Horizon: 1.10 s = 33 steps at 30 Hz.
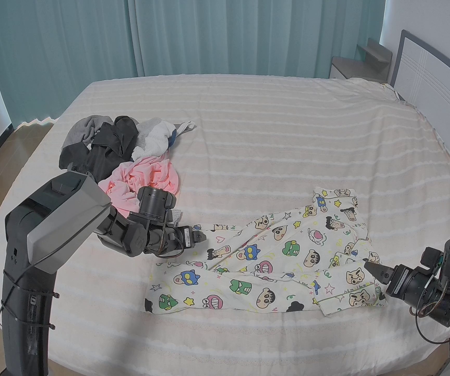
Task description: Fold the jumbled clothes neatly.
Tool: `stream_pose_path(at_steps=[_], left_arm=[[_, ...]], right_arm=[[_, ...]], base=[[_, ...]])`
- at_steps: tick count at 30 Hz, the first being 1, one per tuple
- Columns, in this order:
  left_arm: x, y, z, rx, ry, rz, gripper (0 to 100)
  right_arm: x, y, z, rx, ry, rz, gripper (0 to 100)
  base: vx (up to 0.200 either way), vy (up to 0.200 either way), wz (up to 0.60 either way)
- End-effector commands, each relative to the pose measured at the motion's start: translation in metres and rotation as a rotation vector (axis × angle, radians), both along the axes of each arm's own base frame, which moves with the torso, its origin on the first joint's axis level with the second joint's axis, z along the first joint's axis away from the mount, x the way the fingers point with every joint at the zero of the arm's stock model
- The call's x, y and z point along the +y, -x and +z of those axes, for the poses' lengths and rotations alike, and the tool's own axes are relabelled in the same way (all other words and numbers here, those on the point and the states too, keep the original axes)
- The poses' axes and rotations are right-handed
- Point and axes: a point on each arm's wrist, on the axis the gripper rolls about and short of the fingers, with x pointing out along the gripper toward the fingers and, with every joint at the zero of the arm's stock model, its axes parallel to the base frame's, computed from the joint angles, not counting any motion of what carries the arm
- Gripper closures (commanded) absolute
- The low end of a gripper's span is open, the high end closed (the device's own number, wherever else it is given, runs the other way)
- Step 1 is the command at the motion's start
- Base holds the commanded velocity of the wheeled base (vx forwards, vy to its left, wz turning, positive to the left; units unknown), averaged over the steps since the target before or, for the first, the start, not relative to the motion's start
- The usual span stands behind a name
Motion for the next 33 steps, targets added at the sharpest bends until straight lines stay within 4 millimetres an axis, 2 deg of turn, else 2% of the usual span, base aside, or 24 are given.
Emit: stream_pose_path(at_steps=[1, 10, 17, 18, 24, 33], left_arm=[[-0.001, -0.004, -0.01, 0.006, -0.002, 0.002, 0], [-0.004, -0.01, -0.006, -0.021, 0.005, 0.005, 0], [-0.007, -0.024, 0.002, -0.084, 0.025, 0.071, 0], [-0.008, -0.026, -0.001, -0.087, 0.027, 0.082, 100], [-0.01, -0.026, -0.006, -0.077, 0.026, 0.081, 100], [-0.007, -0.032, 0.002, -0.145, 0.021, 0.125, 100]], right_arm=[[0.0, 0.0, 0.0, 0.002, 0.0, 0.003, 0], [0.0, 0.0, 0.0, 0.001, -0.002, 0.002, 0], [0.0, 0.0, 0.0, 0.001, -0.002, 0.002, 0], [0.0, 0.0, 0.0, -0.001, -0.001, 0.003, 0], [0.0, 0.0, 0.0, -0.001, -0.001, 0.003, 0], [0.0, 0.001, 0.0, 0.001, 0.0, 0.004, 0]], base=[[0.0, 0.0, 0.0], [0.0, 0.0, 0.0], [0.0, 0.0, 0.0], [0.0, 0.0, 0.0], [0.0, 0.0, 0.0], [0.0, 0.0, 0.0]])
